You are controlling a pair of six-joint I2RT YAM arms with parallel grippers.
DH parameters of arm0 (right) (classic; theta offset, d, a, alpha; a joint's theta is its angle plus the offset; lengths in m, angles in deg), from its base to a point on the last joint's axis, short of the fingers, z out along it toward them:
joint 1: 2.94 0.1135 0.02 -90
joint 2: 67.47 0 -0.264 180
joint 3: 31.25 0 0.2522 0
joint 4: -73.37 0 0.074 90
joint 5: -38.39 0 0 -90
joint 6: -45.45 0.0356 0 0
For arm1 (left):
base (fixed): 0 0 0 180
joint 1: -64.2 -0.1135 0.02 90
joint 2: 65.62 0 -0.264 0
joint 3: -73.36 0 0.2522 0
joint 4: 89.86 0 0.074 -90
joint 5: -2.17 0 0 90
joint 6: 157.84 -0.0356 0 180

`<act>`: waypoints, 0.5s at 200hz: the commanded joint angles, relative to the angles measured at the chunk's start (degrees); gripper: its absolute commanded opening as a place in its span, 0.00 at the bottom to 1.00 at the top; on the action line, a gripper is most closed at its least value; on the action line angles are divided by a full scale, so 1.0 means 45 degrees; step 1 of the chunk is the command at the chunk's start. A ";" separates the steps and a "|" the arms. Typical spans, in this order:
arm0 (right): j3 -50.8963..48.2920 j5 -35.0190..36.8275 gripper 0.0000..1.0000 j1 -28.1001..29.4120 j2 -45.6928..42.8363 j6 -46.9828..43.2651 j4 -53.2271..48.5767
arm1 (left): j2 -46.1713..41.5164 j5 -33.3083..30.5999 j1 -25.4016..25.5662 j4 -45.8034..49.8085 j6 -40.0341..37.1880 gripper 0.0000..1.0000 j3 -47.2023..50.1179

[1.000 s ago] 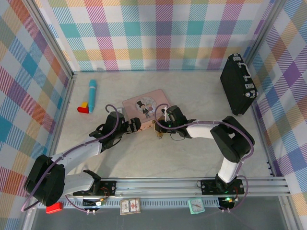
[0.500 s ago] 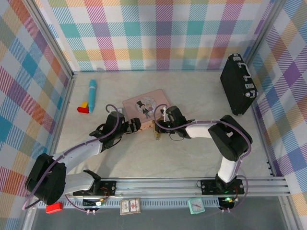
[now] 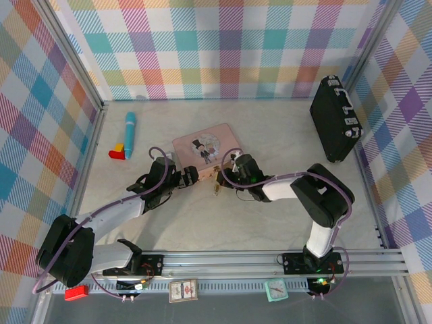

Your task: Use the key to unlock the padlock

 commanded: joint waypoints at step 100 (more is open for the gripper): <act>-0.0871 0.1751 0.00 0.0312 0.0923 0.4286 0.2518 | 0.0205 0.0311 -0.0330 -0.0443 0.0171 1.00 0.0115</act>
